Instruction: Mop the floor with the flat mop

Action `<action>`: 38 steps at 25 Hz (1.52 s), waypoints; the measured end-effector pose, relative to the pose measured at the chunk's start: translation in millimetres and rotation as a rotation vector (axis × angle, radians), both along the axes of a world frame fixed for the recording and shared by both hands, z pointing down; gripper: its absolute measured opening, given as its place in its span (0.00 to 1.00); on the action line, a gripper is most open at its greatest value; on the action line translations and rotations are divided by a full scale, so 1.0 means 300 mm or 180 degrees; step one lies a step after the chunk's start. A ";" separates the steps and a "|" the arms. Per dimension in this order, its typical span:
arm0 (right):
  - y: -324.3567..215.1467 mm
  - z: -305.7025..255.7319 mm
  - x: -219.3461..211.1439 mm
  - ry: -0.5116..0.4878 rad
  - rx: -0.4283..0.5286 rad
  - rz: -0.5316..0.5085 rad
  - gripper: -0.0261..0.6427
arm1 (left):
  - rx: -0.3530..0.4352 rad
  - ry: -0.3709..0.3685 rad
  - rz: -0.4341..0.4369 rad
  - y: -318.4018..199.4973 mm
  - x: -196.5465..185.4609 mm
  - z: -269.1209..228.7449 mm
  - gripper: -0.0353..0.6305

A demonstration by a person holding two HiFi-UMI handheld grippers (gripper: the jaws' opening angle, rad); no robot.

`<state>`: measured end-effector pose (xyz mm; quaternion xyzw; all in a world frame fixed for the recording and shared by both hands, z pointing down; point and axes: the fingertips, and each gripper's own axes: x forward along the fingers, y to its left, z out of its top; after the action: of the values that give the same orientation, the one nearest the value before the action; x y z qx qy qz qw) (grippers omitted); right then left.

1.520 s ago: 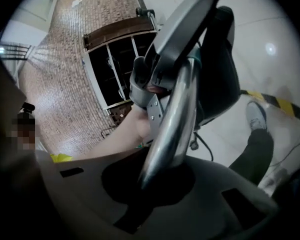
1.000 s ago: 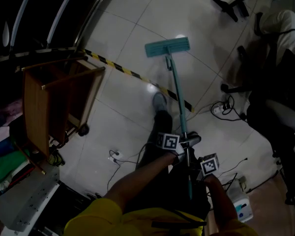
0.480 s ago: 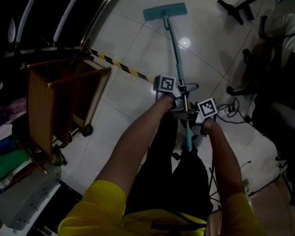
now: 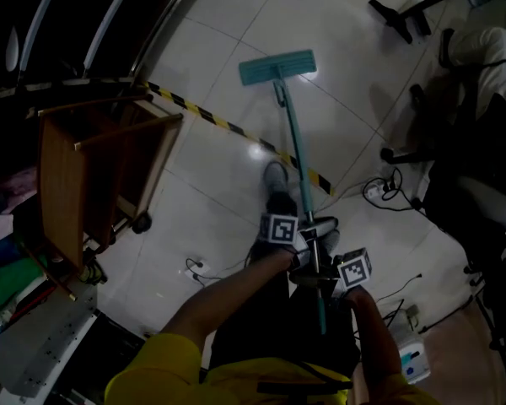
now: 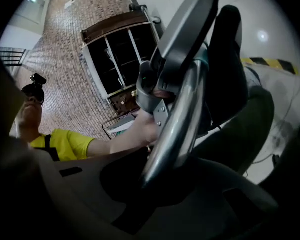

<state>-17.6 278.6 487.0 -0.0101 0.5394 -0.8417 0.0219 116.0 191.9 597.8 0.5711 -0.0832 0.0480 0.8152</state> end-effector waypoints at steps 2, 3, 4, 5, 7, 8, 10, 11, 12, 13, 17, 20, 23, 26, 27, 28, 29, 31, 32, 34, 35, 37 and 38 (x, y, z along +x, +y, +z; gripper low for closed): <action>0.081 -0.052 0.004 -0.0037 -0.0046 -0.0077 0.11 | -0.0060 0.0016 -0.0117 0.083 0.002 -0.040 0.20; 0.092 -0.054 0.003 -0.0039 -0.0025 -0.0126 0.10 | -0.0025 0.0046 -0.0160 0.089 0.003 -0.043 0.20; 0.086 -0.038 0.003 -0.0022 0.0021 -0.0188 0.10 | 0.0039 0.0079 -0.0189 0.072 0.003 -0.036 0.20; 0.063 -0.010 0.007 0.0009 0.0089 -0.0257 0.10 | 0.0108 0.0118 -0.0216 0.035 0.005 -0.023 0.21; -0.023 0.050 0.026 0.0067 0.0277 -0.0374 0.12 | 0.0214 0.0215 -0.0299 -0.077 0.019 0.007 0.21; -0.077 0.077 0.036 0.0084 0.0365 -0.0404 0.12 | 0.0250 0.0267 -0.0342 -0.140 0.030 0.022 0.21; -0.188 0.134 0.048 0.0092 0.0516 -0.0409 0.12 | 0.0321 0.0331 -0.0375 -0.258 0.047 0.064 0.21; -0.239 0.166 0.049 0.0090 0.0582 -0.0413 0.12 | 0.0368 0.0316 -0.0356 -0.310 0.050 0.094 0.21; -0.283 0.200 0.047 0.0094 0.0629 -0.0430 0.12 | 0.0396 0.0274 -0.0329 -0.356 0.047 0.127 0.21; -0.320 0.231 0.042 0.0097 0.0648 -0.0447 0.12 | 0.0396 0.0228 -0.0309 -0.393 0.040 0.159 0.21; -0.408 0.289 0.004 0.0010 0.0581 -0.0388 0.12 | 0.0429 0.0115 -0.0247 -0.488 -0.001 0.221 0.22; -0.418 0.245 -0.016 -0.0035 0.0578 -0.0290 0.12 | 0.0513 0.0057 -0.0210 -0.494 -0.022 0.200 0.20; -0.381 0.141 -0.032 -0.0076 0.0668 -0.0276 0.15 | 0.0463 -0.0055 -0.0136 -0.438 -0.044 0.125 0.23; -0.276 0.054 -0.017 -0.0047 0.0630 -0.0351 0.15 | 0.0462 -0.0037 -0.0126 -0.347 -0.026 0.026 0.23; -0.240 0.029 -0.012 -0.0024 0.0635 -0.0379 0.15 | 0.0458 0.0009 -0.0157 -0.315 -0.017 -0.007 0.22; -0.208 0.007 -0.005 -0.0005 0.0642 -0.0396 0.15 | 0.0452 0.0044 -0.0185 -0.285 -0.010 -0.035 0.22; -0.182 -0.013 0.002 0.0008 0.0645 -0.0407 0.15 | 0.0445 0.0063 -0.0204 -0.258 -0.004 -0.057 0.22; -0.143 -0.045 0.018 0.0022 0.0628 -0.0417 0.15 | 0.0448 0.0069 -0.0220 -0.219 0.007 -0.086 0.22; -0.131 -0.057 0.025 0.0021 0.0608 -0.0409 0.15 | 0.0445 0.0074 -0.0229 -0.206 0.012 -0.096 0.22; -0.118 -0.072 0.033 0.0012 0.0575 -0.0382 0.15 | 0.0403 0.0102 -0.0259 -0.188 0.021 -0.107 0.22; -0.114 -0.074 0.037 0.0016 0.0569 -0.0380 0.15 | 0.0389 0.0105 -0.0265 -0.182 0.025 -0.109 0.22; -0.109 -0.069 0.043 0.0031 0.0569 -0.0373 0.15 | 0.0385 0.0104 -0.0259 -0.177 0.031 -0.105 0.22; -0.111 -0.067 0.044 0.0036 0.0575 -0.0362 0.15 | 0.0390 0.0111 -0.0253 -0.177 0.033 -0.102 0.22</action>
<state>-4.5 245.4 467.0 0.0177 0.6130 -0.7894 -0.0281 125.9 138.8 567.1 0.6169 -0.0944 0.0004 0.7814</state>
